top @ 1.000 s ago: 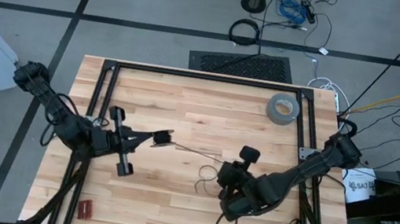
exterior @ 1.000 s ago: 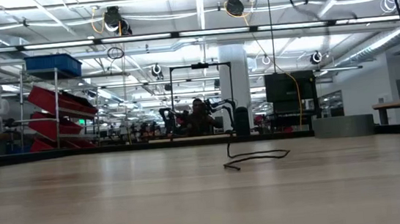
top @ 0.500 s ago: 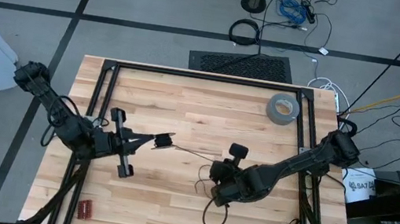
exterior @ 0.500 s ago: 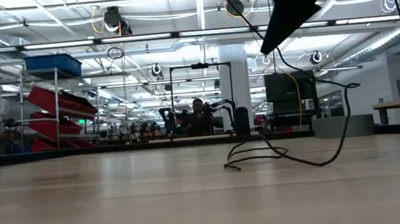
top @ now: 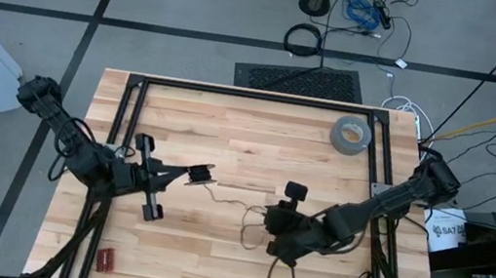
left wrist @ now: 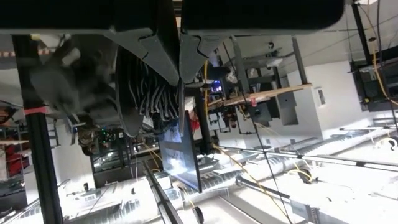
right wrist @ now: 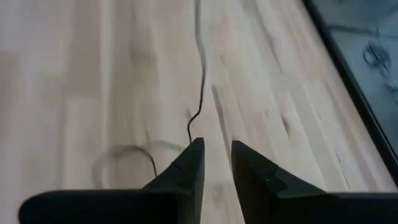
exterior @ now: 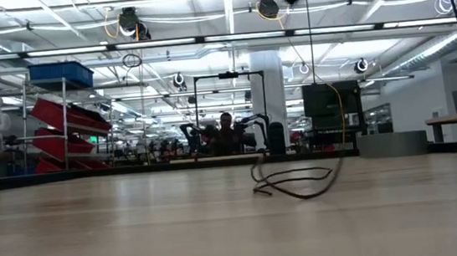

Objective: Coil cords
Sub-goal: Uncoil the black wire from the spool

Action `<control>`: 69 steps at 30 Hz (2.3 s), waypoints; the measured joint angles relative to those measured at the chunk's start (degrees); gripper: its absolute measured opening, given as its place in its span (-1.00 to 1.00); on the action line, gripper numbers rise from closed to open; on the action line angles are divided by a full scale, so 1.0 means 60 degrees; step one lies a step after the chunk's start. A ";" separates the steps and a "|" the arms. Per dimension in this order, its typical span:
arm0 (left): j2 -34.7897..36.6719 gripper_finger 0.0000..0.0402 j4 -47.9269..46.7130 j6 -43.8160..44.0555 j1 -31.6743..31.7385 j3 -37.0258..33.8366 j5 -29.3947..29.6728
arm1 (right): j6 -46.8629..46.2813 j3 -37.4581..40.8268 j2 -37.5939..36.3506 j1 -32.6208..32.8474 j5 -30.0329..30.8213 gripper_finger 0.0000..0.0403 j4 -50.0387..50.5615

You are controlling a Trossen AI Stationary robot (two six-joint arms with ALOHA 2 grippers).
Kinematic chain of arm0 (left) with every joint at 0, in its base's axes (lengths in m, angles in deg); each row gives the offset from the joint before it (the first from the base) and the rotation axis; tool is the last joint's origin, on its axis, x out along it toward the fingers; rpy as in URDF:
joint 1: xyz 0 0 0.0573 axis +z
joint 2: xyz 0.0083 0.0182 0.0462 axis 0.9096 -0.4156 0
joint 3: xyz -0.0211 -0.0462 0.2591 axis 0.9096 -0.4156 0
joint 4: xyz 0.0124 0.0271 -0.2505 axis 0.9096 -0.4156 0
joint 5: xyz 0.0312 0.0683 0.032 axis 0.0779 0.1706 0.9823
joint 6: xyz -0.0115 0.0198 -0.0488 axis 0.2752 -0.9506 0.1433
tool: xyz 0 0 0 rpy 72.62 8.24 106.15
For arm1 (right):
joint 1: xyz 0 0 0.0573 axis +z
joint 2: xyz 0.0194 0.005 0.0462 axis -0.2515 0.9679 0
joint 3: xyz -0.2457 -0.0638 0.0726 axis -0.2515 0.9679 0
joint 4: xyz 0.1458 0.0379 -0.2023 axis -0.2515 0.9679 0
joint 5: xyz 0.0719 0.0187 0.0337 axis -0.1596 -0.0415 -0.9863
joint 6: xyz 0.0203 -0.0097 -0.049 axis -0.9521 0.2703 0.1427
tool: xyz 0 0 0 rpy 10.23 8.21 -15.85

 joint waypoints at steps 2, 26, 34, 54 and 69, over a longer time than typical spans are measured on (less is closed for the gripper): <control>-0.0007 -1.00 -0.0043 0.0040 0.0006 -0.0004 0.0006 | 0.0518 -0.0003 -0.0182 0.0111 0.0016 -0.64 -0.0828; -0.0047 -1.00 -0.0379 0.0514 0.0025 -0.0015 0.0066 | 0.6346 -0.0017 0.1767 -0.0476 0.0296 -0.64 -0.9791; -0.0047 -1.00 -0.0467 0.0532 0.0025 -0.0015 0.0066 | 0.7261 -0.0017 0.2456 -0.0678 0.0750 -0.41 -1.0860; -0.0051 -1.00 -0.0625 0.0747 0.0025 -0.0018 0.0063 | 0.7004 -0.0017 0.2394 -0.0802 0.1692 -0.26 -1.0645; -0.0051 -1.00 -0.0625 0.0744 0.0025 -0.0018 0.0062 | 0.6682 -0.0017 0.2394 -0.0941 0.1215 -0.77 -1.0500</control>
